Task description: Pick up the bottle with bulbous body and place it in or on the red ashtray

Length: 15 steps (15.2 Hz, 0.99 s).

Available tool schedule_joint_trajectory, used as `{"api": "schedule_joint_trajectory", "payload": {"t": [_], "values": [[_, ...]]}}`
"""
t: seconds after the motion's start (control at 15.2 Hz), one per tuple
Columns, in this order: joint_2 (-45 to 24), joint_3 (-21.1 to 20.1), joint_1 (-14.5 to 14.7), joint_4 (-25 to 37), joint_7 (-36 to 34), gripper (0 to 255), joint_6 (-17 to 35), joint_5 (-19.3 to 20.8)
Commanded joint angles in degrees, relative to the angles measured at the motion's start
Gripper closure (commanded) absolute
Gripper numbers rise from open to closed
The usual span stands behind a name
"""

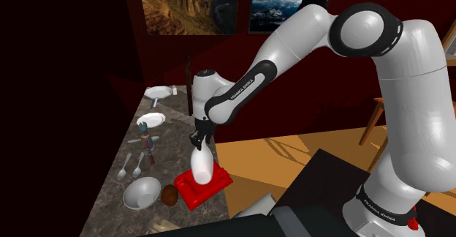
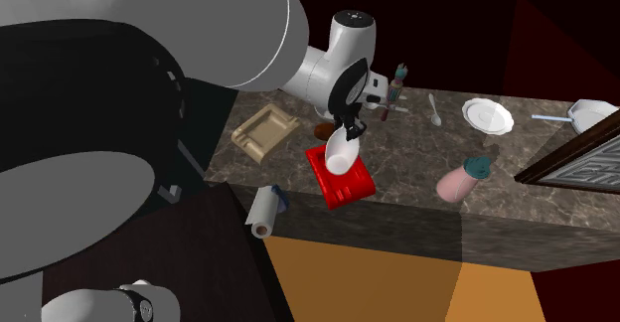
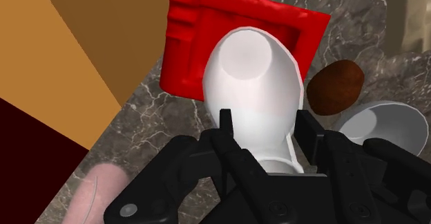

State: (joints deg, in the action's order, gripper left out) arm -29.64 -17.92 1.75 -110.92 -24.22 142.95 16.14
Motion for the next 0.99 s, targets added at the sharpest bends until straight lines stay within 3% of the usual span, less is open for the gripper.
{"api": "schedule_joint_trajectory", "payload": {"t": [0.0, 0.33, 0.4, 0.73, 0.92], "values": [[-0.1, 0.1, 0.1, 0.0, -0.1, 255, 0.2, 0.1], [-0.1, 0.1, 0.1, 0.0, -0.1, 255, 0.2, 0.1], [-0.1, 0.1, 0.1, 0.0, -0.1, 0, 0.2, 0.1], [-0.1, 0.1, 0.1, 0.0, -0.1, 0, 0.2, 0.1], [4.4, -1.5, -1.1, -0.5, 1.3, 0, -3.7, -2.1]]}}
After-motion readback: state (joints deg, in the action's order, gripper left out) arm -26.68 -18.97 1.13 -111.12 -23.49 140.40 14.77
